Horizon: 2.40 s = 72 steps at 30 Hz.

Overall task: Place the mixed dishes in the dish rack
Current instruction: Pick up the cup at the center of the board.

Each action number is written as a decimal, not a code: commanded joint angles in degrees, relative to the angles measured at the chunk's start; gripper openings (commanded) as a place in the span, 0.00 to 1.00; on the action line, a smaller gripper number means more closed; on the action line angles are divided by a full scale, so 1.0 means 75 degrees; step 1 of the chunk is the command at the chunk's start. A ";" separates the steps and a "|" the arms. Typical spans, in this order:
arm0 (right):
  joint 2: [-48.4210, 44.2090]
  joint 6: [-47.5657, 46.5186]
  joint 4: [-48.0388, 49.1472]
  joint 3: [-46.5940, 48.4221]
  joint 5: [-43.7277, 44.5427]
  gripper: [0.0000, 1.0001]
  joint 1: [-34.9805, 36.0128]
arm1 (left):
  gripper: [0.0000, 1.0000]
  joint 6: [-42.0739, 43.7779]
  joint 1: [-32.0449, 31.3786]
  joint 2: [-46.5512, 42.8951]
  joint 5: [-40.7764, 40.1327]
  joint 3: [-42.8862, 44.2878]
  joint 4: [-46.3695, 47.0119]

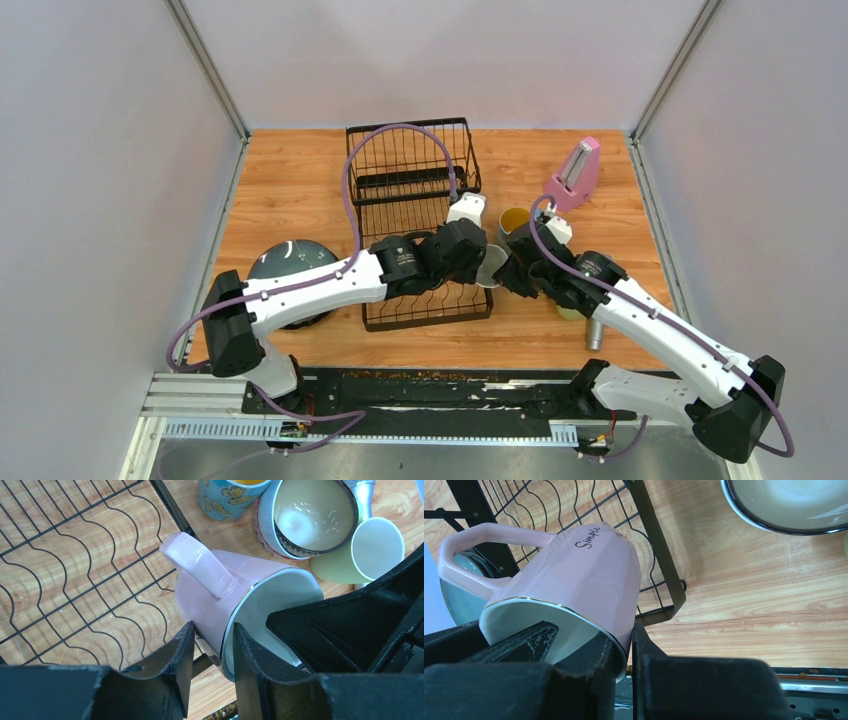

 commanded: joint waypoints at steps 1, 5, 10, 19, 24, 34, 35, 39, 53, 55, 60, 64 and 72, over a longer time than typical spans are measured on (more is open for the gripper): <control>-0.0396 0.0098 0.1385 0.0267 -0.0272 0.00 0.0149 | 0.38 0.0141 0.0034 0.0191 -0.0694 -0.0001 -0.0566; -0.0414 0.0060 0.1572 0.0206 -0.0317 0.00 0.0185 | 0.45 0.0138 0.0038 0.0289 -0.0651 -0.0031 -0.0586; -0.0434 0.0222 0.1597 0.0083 -0.0116 0.00 0.0264 | 0.48 0.0136 0.0040 0.0406 -0.0709 0.0003 -0.0632; -0.0462 0.0143 0.1637 0.0021 -0.0049 0.00 0.0291 | 0.23 0.0140 0.0044 0.0390 -0.0843 -0.0020 -0.0694; -0.0424 -0.0393 0.1913 0.0067 -0.0547 0.08 0.0283 | 0.00 0.0222 0.0045 0.0314 -0.0886 -0.0100 -0.0645; -0.0472 -0.0956 0.2583 -0.0258 -0.1471 0.30 0.0277 | 0.00 0.0377 0.0107 -0.0179 -0.0791 -0.0751 -0.0025; -0.0462 -0.0986 0.2625 -0.0276 -0.1526 0.30 0.0277 | 0.00 0.0368 0.0131 -0.0243 -0.0719 -0.0841 0.0053; -0.0460 -0.0999 0.2658 -0.0309 -0.1508 0.35 0.0277 | 0.00 0.0258 0.0322 -0.0476 -0.0486 -0.1149 0.0243; -0.0532 -0.0653 0.2681 -0.0607 -0.1516 0.67 0.0159 | 0.00 0.0054 0.0728 -0.1589 0.0088 -0.2324 0.1159; -0.0541 -0.0627 0.2673 -0.0620 -0.1608 0.76 0.0097 | 0.00 0.0062 0.0830 -0.1811 0.0302 -0.2438 0.1326; -0.0620 -0.0651 0.2764 -0.0599 -0.1961 0.92 -0.0188 | 0.00 0.0126 0.1093 -0.2374 0.0817 -0.2895 0.1761; -0.0708 -0.0821 0.3123 -0.0656 -0.2810 0.98 -0.0541 | 0.00 0.0114 0.1483 -0.2897 0.1229 -0.3308 0.2008; -0.1313 -0.0752 0.4488 -0.1550 -0.5771 0.99 -0.2701 | 0.00 -0.0006 0.2111 -0.4053 0.2840 -0.4359 0.3543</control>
